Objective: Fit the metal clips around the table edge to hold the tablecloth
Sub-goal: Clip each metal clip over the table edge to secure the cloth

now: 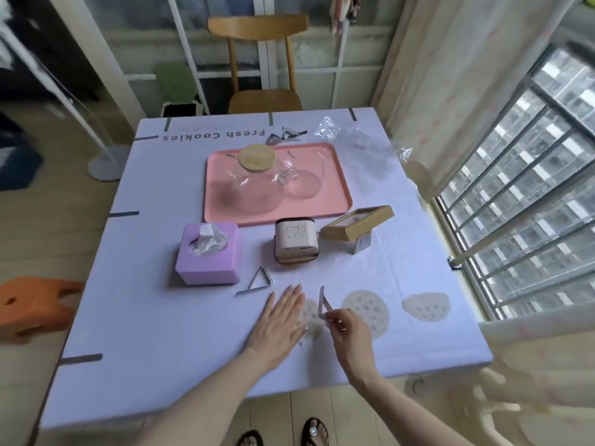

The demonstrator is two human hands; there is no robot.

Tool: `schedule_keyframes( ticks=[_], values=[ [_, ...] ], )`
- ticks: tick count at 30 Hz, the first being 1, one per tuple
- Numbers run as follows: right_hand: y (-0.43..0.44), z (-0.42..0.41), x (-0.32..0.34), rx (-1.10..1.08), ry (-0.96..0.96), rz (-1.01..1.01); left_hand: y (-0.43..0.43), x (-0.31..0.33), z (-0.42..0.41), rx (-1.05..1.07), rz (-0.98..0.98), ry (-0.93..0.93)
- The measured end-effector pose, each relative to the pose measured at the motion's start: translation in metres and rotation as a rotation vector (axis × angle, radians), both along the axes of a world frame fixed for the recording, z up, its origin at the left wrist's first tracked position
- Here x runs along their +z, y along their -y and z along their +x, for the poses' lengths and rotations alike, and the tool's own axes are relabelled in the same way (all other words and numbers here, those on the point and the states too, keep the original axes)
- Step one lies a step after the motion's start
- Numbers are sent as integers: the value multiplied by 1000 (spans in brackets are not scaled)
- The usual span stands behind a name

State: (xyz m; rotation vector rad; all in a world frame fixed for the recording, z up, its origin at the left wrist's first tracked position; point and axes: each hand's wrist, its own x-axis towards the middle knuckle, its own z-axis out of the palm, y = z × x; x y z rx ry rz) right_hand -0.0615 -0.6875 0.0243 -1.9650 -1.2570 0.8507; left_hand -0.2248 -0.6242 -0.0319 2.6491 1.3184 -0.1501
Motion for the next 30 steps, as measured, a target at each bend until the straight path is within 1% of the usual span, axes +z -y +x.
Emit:
schedule_keyframes(
  ticks=[2,5,6,10,12,14,16,18,20,21,22,26,30],
  values=[
    [5,-2,-2,14,12,-41,10,1,-2,15,5,6],
    [15,-8,-3,72,96,-89,26,1,-5,18,-2,-14],
    [18,-10,-3,88,78,-93,31,0,-7,14,-10,-19],
    [31,-21,-6,110,-165,-36,49,-1,-13,0,-36,-30],
    [38,-27,-6,114,-221,-17,57,1,-16,-16,-47,-29],
    [45,-34,-7,114,-242,-17,64,-1,-20,-61,-41,-33],
    [51,-40,-9,87,-264,-34,69,-4,-26,-84,-77,-40],
    [57,-47,-9,40,-295,-25,67,2,-30,-88,-75,1],
    [61,-52,-8,-7,-314,7,59,9,-34,-109,-96,90],
    [62,-55,-7,-29,-320,20,54,11,-36,-99,-156,107],
    [63,-58,-6,-48,-325,29,51,11,-40,-86,-161,127],
    [60,-63,-3,-103,-336,17,51,-3,-51,20,-56,23],
    [59,-69,6,-135,-402,-2,63,-7,-53,18,1,41]
  ],
)
